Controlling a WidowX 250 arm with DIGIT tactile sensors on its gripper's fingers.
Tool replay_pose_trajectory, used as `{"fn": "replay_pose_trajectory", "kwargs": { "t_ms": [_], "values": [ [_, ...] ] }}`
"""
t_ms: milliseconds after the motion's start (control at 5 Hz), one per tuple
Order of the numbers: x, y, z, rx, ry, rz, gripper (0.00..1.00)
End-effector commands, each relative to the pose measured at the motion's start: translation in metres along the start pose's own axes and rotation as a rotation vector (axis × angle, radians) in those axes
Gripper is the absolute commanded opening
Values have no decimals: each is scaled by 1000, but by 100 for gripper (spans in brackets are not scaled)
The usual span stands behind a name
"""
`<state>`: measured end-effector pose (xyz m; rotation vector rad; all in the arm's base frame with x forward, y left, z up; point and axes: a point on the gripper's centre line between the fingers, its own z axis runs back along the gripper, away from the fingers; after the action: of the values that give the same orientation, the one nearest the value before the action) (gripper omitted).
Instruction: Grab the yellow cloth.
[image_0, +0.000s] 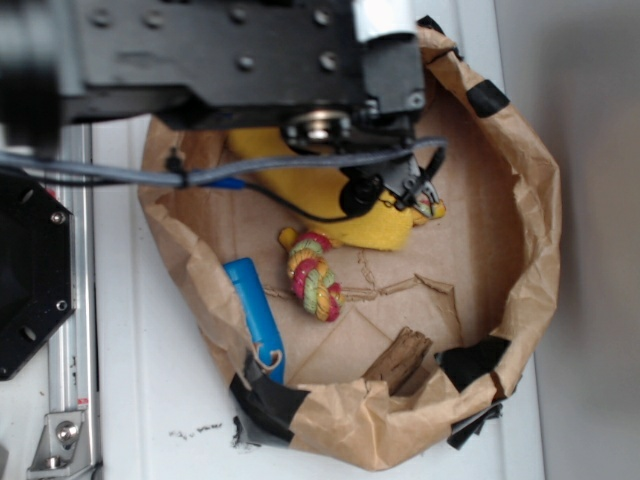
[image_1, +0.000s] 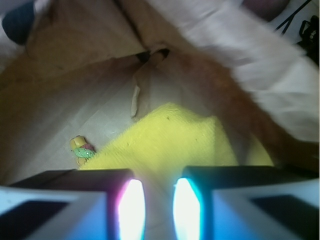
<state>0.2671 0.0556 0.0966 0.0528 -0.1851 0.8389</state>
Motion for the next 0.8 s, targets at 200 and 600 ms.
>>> {"fn": "replay_pose_trajectory", "kwargs": {
  "t_ms": [200, 600],
  "values": [
    [10, 31, -33, -104, 155, 248, 100],
    [9, 7, -64, -187, 373, 267, 100]
  ]
}}
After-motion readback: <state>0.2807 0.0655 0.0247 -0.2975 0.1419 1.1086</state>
